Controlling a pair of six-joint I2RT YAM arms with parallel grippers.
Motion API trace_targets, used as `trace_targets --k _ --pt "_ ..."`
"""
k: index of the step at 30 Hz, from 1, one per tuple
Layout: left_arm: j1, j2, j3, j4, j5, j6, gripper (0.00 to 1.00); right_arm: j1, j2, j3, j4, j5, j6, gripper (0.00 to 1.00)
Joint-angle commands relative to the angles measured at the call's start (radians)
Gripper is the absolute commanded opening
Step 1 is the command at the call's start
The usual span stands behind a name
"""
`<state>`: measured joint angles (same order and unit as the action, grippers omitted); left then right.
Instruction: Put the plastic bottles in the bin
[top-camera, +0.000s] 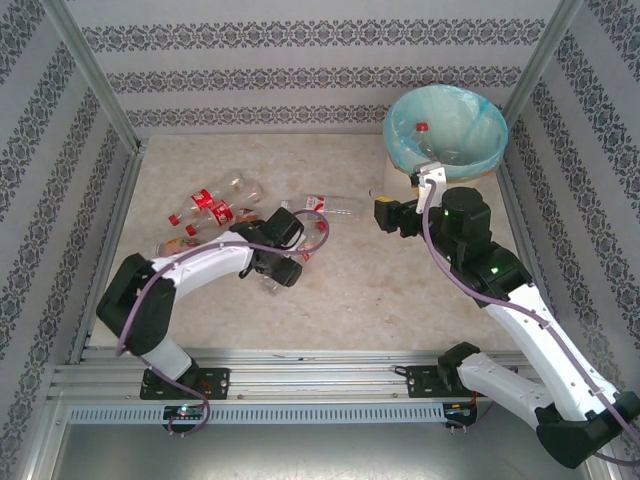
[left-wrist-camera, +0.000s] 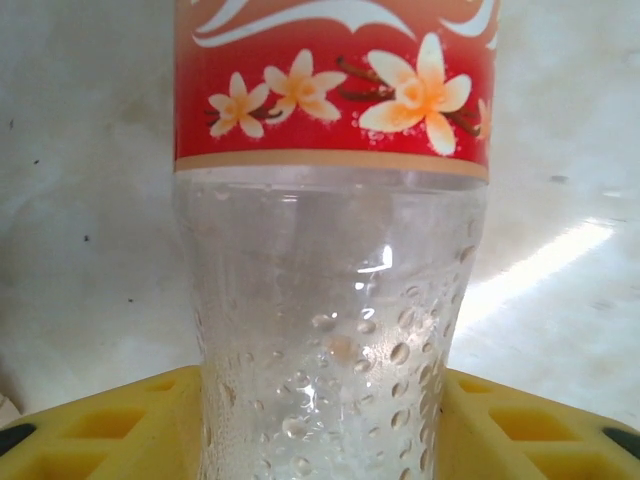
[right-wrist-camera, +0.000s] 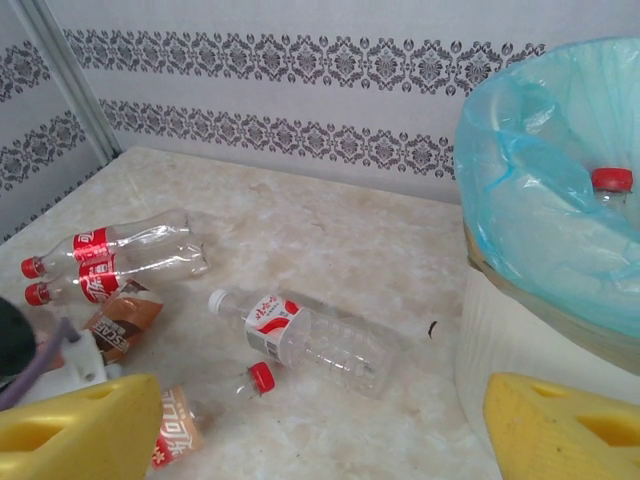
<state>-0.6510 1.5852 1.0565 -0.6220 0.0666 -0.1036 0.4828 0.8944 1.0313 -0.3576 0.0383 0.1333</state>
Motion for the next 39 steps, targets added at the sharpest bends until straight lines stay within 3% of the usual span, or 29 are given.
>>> trace_targets --k 1,8,13,18,24,28,34,39 --pt "-0.027 -0.094 -0.037 0.075 0.072 0.053 0.55 0.011 -0.033 -0.034 0.040 0.033 0.015 0.83" --pt "-0.036 -0.284 -0.134 0.217 0.088 0.038 0.46 0.014 -0.030 -0.025 0.043 0.018 0.038 0.82" --pt "-0.036 -0.405 -0.171 0.322 0.082 0.028 0.27 0.015 -0.061 -0.056 0.083 0.017 0.057 0.82" --pt "-0.036 -0.511 -0.236 0.522 0.067 0.002 0.18 0.016 -0.073 -0.006 0.034 -0.006 0.047 0.82" --pt "-0.036 -0.597 -0.265 0.701 0.074 -0.024 0.11 0.015 -0.166 -0.080 0.101 -0.005 0.061 0.82" --pt "-0.036 -0.619 -0.265 0.784 0.058 -0.055 0.00 0.016 -0.186 -0.073 0.101 -0.037 0.003 0.82" --pt "-0.036 -0.610 -0.284 1.008 0.036 -0.074 0.00 0.016 -0.230 -0.056 0.118 -0.074 -0.027 0.82" --pt "-0.036 -0.615 -0.272 1.081 0.053 -0.106 0.00 0.016 -0.266 -0.084 0.208 -0.115 -0.030 0.82"
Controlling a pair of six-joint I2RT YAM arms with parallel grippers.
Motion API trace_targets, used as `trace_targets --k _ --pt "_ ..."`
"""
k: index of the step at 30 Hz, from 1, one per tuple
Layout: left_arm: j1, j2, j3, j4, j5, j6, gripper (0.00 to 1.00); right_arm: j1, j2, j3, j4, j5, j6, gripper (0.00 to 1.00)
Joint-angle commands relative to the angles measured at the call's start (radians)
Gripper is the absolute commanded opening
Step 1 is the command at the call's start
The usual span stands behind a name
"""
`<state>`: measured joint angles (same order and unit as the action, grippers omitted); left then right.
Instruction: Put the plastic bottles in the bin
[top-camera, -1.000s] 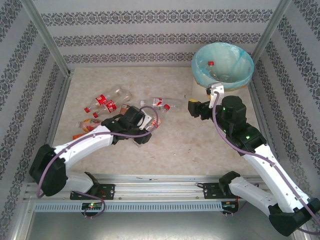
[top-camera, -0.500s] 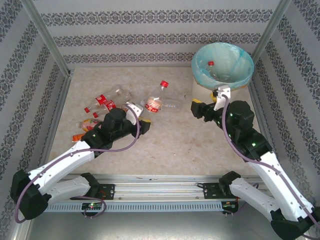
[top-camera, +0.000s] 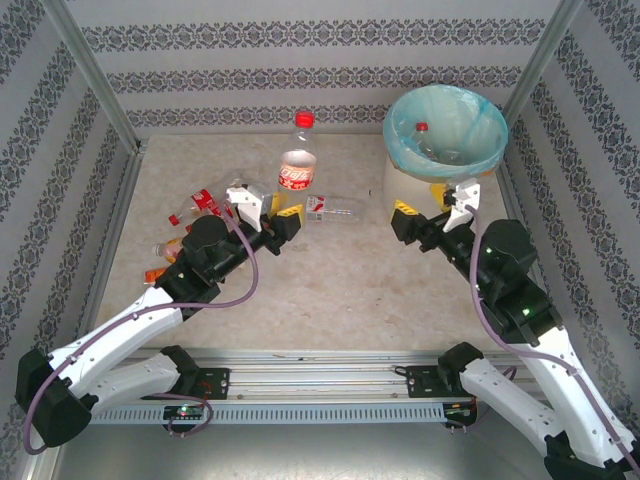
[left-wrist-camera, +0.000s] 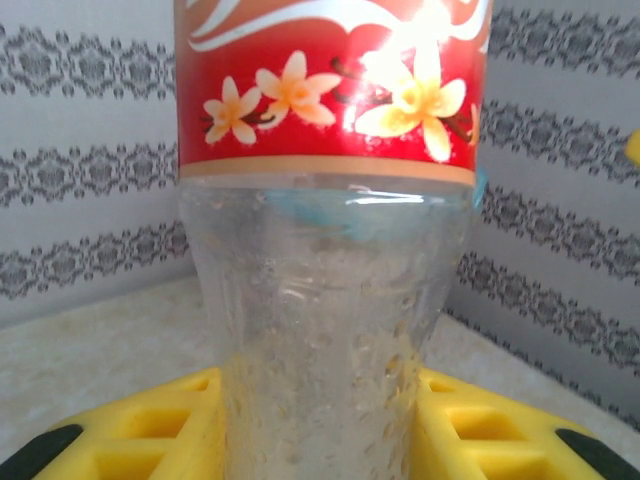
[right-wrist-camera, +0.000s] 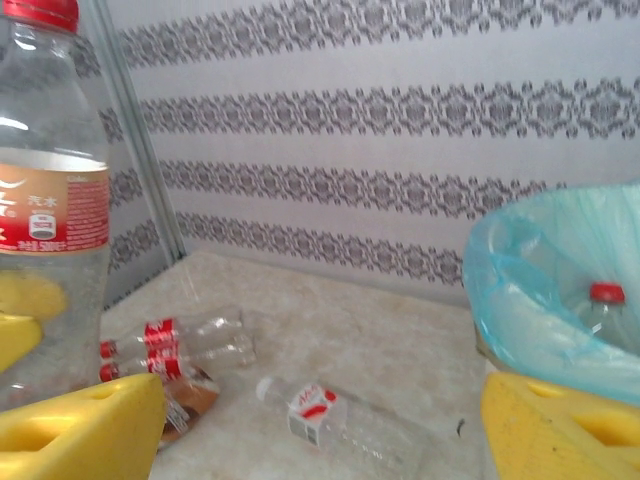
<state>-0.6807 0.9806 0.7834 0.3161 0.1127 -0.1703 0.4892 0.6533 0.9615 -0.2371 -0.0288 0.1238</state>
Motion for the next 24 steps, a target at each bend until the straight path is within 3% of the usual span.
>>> trace_targets --k 1,9,24 --pt "-0.006 -0.012 0.007 0.150 0.017 -0.048 0.00 0.011 -0.033 -0.024 0.102 -0.061 -0.016 0.82" --pt "-0.006 -0.039 0.044 0.136 0.090 -0.055 0.00 0.009 -0.076 -0.110 0.283 -0.115 0.038 0.83" --pt "-0.006 -0.105 0.035 0.073 0.163 -0.038 0.00 0.014 0.032 -0.009 0.401 -0.318 0.128 0.86"
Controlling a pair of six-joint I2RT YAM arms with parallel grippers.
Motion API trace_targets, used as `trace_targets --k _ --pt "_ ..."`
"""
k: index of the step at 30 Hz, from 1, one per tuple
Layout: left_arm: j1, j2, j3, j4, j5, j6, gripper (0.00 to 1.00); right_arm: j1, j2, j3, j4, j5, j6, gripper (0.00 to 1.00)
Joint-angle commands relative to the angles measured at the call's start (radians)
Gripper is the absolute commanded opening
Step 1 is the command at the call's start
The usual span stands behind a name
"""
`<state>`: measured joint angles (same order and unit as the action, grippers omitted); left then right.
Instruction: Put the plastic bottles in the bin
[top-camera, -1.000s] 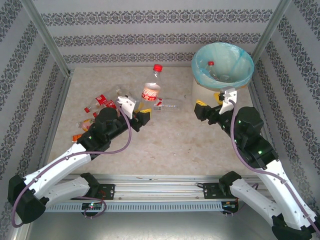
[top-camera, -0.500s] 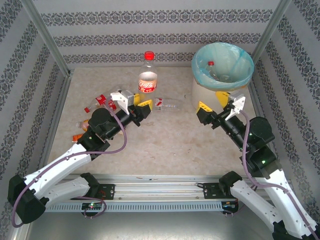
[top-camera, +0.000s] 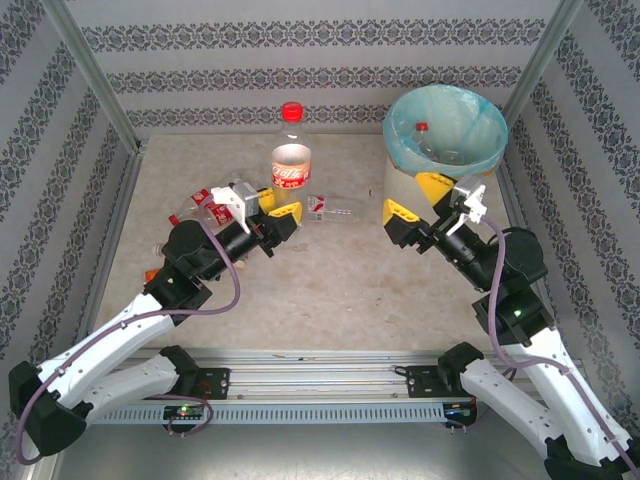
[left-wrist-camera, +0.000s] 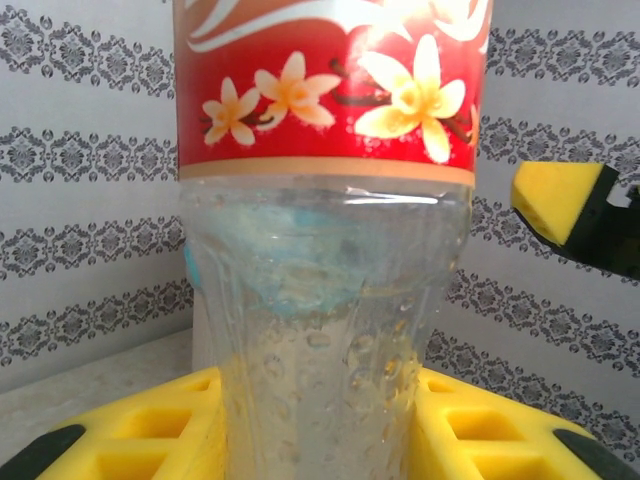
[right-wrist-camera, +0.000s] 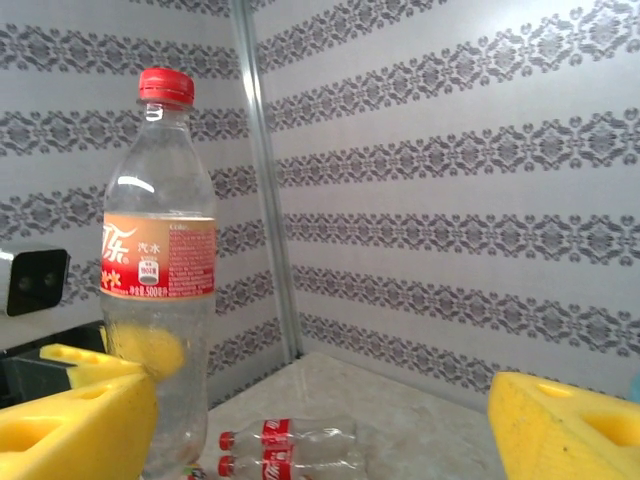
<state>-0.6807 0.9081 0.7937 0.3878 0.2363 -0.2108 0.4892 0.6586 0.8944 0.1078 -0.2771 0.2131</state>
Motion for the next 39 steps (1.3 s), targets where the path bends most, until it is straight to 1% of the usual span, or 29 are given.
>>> trace_targets --k 1,7,10,13,15,18,21,24,26,28,30,33,36,39 --pt "-0.006 -0.038 0.027 -0.008 0.046 0.001 0.00 0.014 0.048 0.078 0.054 -0.085 0.052 0.86" --pt "-0.006 -0.065 0.058 -0.088 0.105 0.010 0.00 0.030 0.169 0.196 0.058 -0.147 0.125 0.86" --pt "-0.006 -0.080 0.067 -0.138 0.123 0.031 0.00 0.048 0.250 0.286 0.050 -0.220 0.130 0.85" --pt "-0.007 -0.088 0.061 -0.186 0.107 0.071 0.00 0.092 0.327 0.393 0.021 -0.281 0.100 0.85" --pt "-0.006 -0.092 0.040 -0.187 0.090 0.091 0.00 0.133 0.372 0.457 -0.007 -0.291 0.059 0.85" --pt "-0.006 -0.091 0.034 -0.200 0.098 0.115 0.00 0.185 0.433 0.537 -0.034 -0.288 0.007 0.85" --pt "-0.006 -0.091 0.043 -0.240 0.106 0.125 0.00 0.204 0.499 0.612 -0.068 -0.261 -0.018 0.85" --pt "-0.006 -0.104 0.016 -0.233 0.085 0.129 0.00 0.211 0.549 0.681 -0.136 -0.240 -0.041 0.86" --pt "-0.006 -0.105 0.006 -0.233 0.070 0.135 0.00 0.211 0.563 0.697 -0.161 -0.218 -0.078 0.88" --pt "-0.006 -0.109 0.017 -0.267 0.071 0.141 0.00 0.211 0.570 0.712 -0.180 -0.177 -0.096 0.88" --pt "-0.006 -0.119 0.032 -0.307 0.071 0.149 0.00 0.211 0.574 0.717 -0.178 -0.166 -0.109 0.89" --pt "-0.006 -0.147 0.031 -0.334 0.040 0.161 0.00 0.212 0.575 0.724 -0.196 -0.185 -0.132 0.89" --pt "-0.006 -0.164 0.036 -0.347 0.006 0.169 0.00 0.211 0.553 0.688 -0.189 -0.202 -0.163 0.89" --pt "-0.006 -0.154 0.060 -0.374 0.005 0.178 0.00 0.211 0.526 0.648 -0.184 -0.197 -0.168 0.89"
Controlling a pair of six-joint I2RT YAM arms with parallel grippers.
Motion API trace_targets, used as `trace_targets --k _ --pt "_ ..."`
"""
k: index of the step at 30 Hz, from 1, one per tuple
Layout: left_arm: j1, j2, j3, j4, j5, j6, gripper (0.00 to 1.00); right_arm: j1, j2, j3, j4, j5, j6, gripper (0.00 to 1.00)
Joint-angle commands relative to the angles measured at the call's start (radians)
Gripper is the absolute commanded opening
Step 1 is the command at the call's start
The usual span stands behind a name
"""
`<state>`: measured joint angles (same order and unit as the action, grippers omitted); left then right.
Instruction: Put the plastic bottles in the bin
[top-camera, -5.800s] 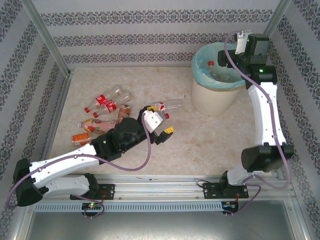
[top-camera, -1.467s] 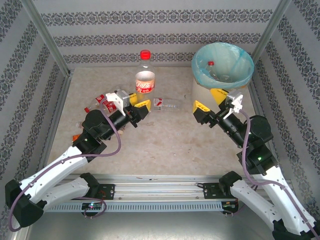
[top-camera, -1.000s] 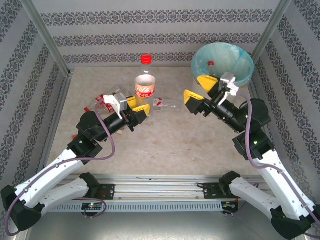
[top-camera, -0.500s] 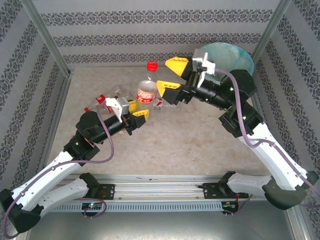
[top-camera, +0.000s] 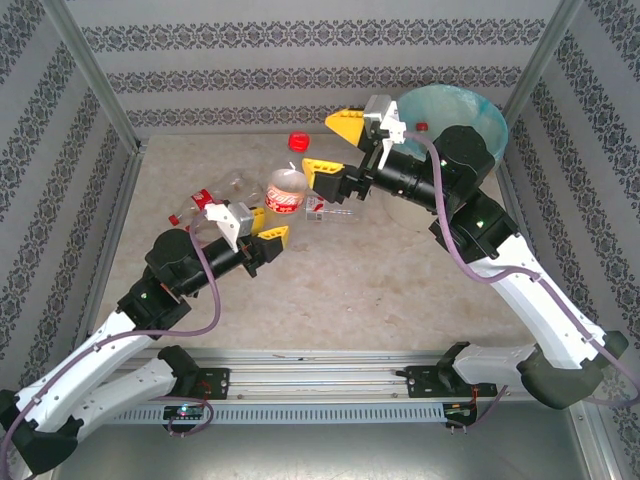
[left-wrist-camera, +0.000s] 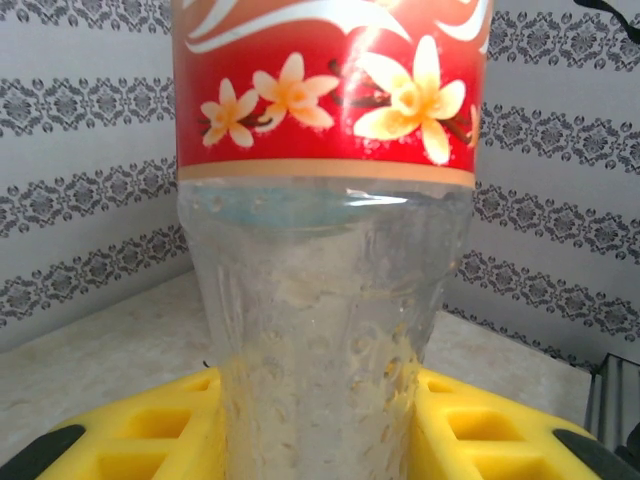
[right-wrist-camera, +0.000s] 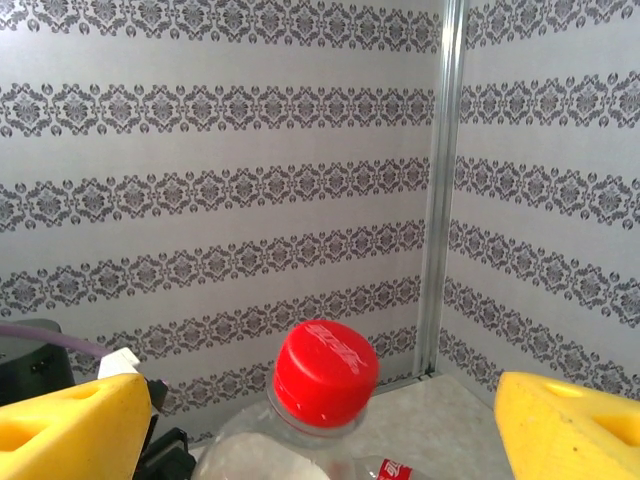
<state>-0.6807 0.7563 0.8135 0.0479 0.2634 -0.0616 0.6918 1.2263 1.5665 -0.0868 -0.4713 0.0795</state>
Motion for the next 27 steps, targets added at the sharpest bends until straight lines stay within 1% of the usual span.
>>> trace_targets --k 1,4,7,9,12,16,18,21,25,27 --pt "-0.006 0.006 0.053 -0.044 -0.021 0.029 0.00 0.008 -0.057 -0.038 0.010 -0.006 -0.036 0.89" --pt "-0.006 0.020 0.074 -0.049 -0.011 0.022 0.00 0.008 -0.092 -0.075 0.009 -0.001 -0.054 0.90" --pt "-0.006 0.031 0.056 0.000 -0.025 -0.007 0.00 0.009 -0.141 -0.097 -0.026 0.011 -0.064 0.90" --pt "-0.006 0.044 0.055 0.024 -0.026 -0.025 0.00 0.009 -0.185 -0.129 -0.035 0.022 -0.086 0.92" --pt "-0.007 0.061 0.058 0.051 -0.012 -0.050 0.00 0.008 -0.245 -0.169 -0.039 0.082 -0.108 0.93" --pt "-0.009 0.083 0.066 0.075 0.001 -0.052 0.00 0.006 -0.305 -0.178 -0.056 0.156 -0.055 0.91" --pt "-0.018 0.096 0.082 0.070 0.005 -0.031 0.00 0.005 -0.313 -0.156 -0.084 0.156 -0.019 0.88" --pt "-0.056 0.117 0.121 0.035 0.000 0.032 0.00 0.003 -0.288 -0.077 -0.173 0.135 0.032 0.84" --pt "-0.163 0.142 0.175 -0.036 -0.069 0.156 0.00 -0.004 -0.213 0.039 -0.270 0.078 0.092 0.81" --pt "-0.211 0.152 0.193 -0.056 -0.097 0.192 0.00 -0.006 -0.172 0.088 -0.299 0.049 0.116 0.80"
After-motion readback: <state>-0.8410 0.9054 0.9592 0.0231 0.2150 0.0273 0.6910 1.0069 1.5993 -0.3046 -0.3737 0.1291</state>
